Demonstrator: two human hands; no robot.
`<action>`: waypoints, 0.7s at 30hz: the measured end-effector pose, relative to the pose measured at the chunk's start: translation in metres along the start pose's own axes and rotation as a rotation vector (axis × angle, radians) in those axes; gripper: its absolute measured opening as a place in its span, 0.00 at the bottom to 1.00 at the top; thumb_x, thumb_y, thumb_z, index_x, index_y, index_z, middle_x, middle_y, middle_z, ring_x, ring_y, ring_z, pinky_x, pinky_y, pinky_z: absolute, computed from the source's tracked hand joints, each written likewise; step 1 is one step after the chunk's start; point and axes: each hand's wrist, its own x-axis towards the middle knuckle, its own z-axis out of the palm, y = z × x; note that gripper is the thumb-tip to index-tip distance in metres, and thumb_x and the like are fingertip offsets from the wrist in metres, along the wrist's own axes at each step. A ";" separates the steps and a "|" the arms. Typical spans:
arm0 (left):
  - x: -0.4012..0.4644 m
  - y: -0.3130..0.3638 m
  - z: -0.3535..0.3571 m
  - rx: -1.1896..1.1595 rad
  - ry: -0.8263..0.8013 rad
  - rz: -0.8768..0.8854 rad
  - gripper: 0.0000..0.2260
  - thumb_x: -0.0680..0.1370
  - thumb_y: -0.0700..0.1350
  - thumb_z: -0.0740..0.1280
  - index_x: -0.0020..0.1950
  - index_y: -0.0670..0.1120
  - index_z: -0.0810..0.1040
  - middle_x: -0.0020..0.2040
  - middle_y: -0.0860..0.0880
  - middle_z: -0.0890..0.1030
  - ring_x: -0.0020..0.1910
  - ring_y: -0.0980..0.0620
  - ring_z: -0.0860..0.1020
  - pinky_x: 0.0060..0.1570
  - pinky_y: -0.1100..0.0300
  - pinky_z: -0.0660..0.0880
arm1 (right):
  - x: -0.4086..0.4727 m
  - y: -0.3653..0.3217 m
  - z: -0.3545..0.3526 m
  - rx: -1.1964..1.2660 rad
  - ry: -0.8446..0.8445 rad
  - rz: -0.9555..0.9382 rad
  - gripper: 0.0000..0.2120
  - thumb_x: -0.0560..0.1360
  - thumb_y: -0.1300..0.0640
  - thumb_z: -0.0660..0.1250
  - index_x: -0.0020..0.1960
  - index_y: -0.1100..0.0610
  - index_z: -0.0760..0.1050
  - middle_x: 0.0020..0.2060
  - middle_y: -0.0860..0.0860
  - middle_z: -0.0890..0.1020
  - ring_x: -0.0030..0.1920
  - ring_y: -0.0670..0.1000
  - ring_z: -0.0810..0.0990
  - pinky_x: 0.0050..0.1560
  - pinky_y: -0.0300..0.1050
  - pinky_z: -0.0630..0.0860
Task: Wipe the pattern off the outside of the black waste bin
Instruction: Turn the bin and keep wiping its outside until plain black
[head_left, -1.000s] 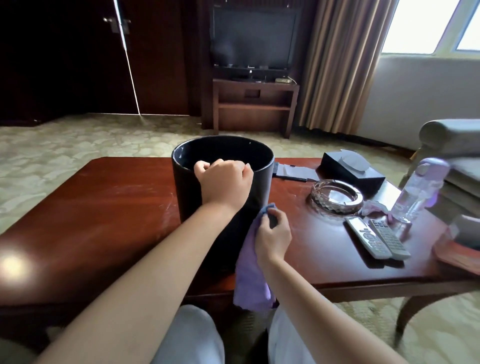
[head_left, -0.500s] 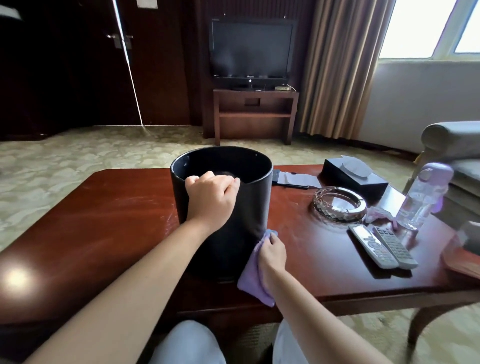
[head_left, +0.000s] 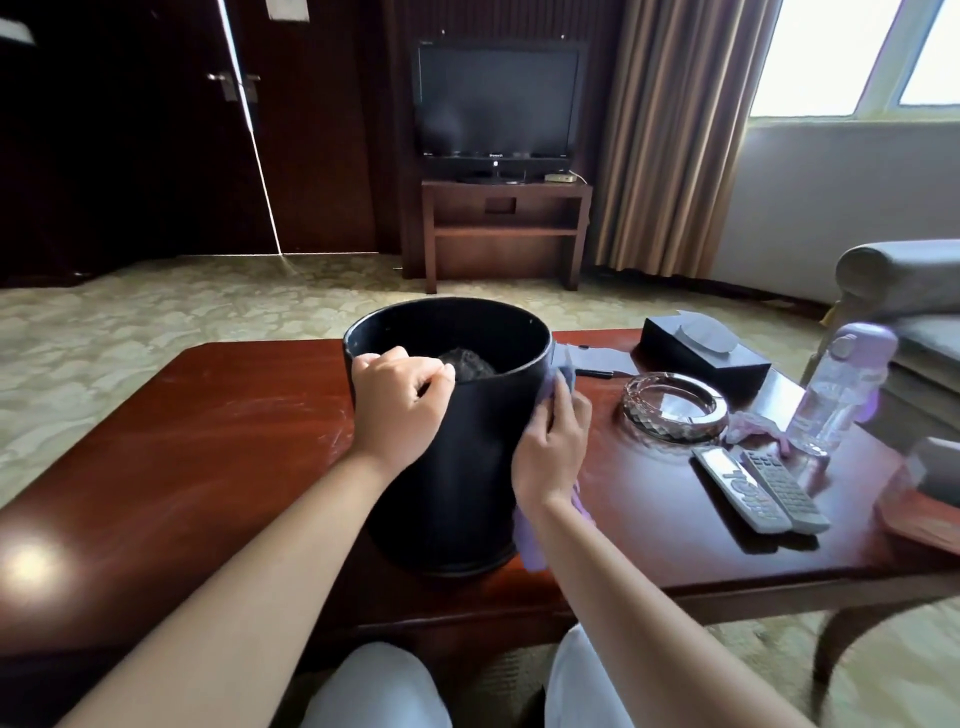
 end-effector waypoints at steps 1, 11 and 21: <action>0.000 0.000 0.001 0.005 0.002 0.001 0.19 0.74 0.50 0.56 0.26 0.52 0.51 0.20 0.54 0.57 0.28 0.62 0.67 0.38 0.58 0.52 | -0.003 0.017 0.000 -0.034 -0.035 0.177 0.15 0.80 0.62 0.56 0.63 0.60 0.74 0.52 0.54 0.72 0.54 0.49 0.71 0.51 0.27 0.61; -0.001 -0.001 0.003 0.043 0.048 0.037 0.19 0.74 0.49 0.57 0.26 0.53 0.51 0.20 0.54 0.56 0.27 0.55 0.63 0.39 0.58 0.53 | -0.012 0.020 -0.007 0.005 -0.043 0.337 0.11 0.78 0.63 0.60 0.55 0.59 0.79 0.50 0.57 0.76 0.52 0.51 0.73 0.54 0.37 0.67; -0.002 -0.001 0.004 0.054 0.061 0.048 0.19 0.74 0.49 0.57 0.27 0.54 0.51 0.21 0.55 0.56 0.28 0.53 0.64 0.39 0.59 0.53 | 0.025 -0.006 -0.001 0.111 -0.034 0.252 0.12 0.77 0.61 0.58 0.52 0.55 0.80 0.49 0.52 0.78 0.49 0.45 0.73 0.50 0.31 0.67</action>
